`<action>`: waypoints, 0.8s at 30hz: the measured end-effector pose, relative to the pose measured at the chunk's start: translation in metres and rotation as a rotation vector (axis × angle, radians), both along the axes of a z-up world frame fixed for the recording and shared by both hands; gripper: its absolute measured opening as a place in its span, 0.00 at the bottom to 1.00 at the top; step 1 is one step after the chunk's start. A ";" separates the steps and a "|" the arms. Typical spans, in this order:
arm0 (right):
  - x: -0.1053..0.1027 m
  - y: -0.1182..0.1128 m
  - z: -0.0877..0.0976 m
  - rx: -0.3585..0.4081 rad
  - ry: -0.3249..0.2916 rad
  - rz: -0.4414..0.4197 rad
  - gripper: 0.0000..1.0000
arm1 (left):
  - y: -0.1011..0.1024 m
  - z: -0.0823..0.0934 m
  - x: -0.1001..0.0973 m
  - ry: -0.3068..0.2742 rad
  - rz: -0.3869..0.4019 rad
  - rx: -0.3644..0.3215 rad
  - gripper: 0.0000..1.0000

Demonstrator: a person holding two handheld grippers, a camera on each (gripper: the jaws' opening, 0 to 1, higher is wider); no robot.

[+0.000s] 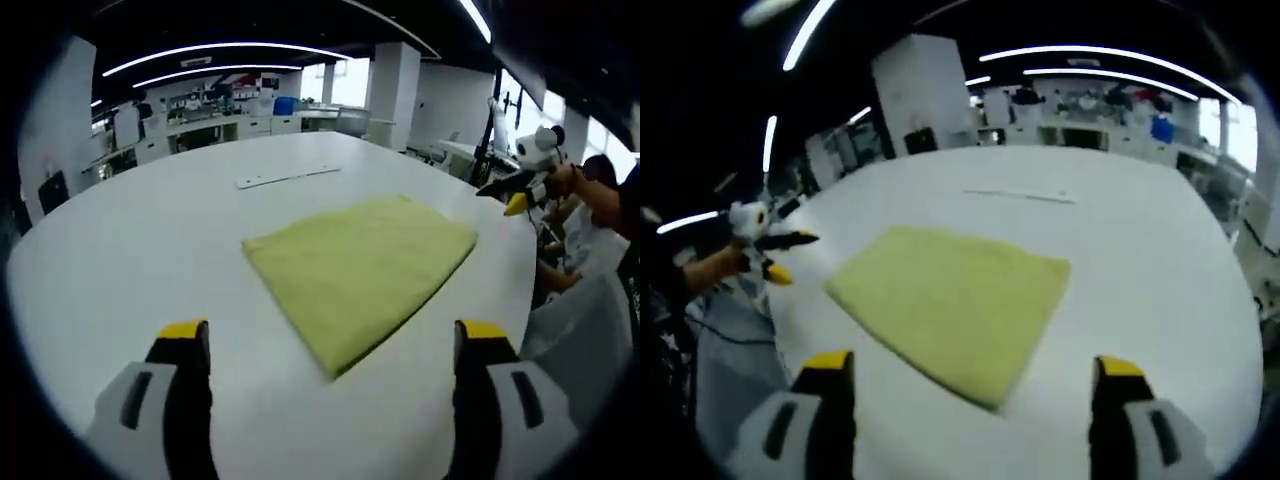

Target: Fold the garment on the visible template until the final outline fits inside the template.

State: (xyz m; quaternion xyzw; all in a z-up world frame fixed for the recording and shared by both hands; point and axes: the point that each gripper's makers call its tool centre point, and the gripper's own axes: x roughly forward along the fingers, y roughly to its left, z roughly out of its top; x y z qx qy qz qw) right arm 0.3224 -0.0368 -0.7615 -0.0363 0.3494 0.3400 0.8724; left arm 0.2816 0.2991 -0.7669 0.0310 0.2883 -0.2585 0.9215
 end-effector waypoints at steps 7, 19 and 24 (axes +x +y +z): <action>-0.019 0.003 0.019 0.003 -0.058 0.005 0.98 | 0.000 0.014 -0.019 -0.023 0.027 -0.013 0.99; -0.045 0.006 0.047 0.003 -0.160 0.009 0.97 | 0.014 0.024 -0.049 -0.056 0.094 0.005 0.99; -0.053 0.003 0.042 0.002 -0.154 -0.015 0.96 | 0.014 0.026 -0.053 -0.058 0.133 -0.032 0.98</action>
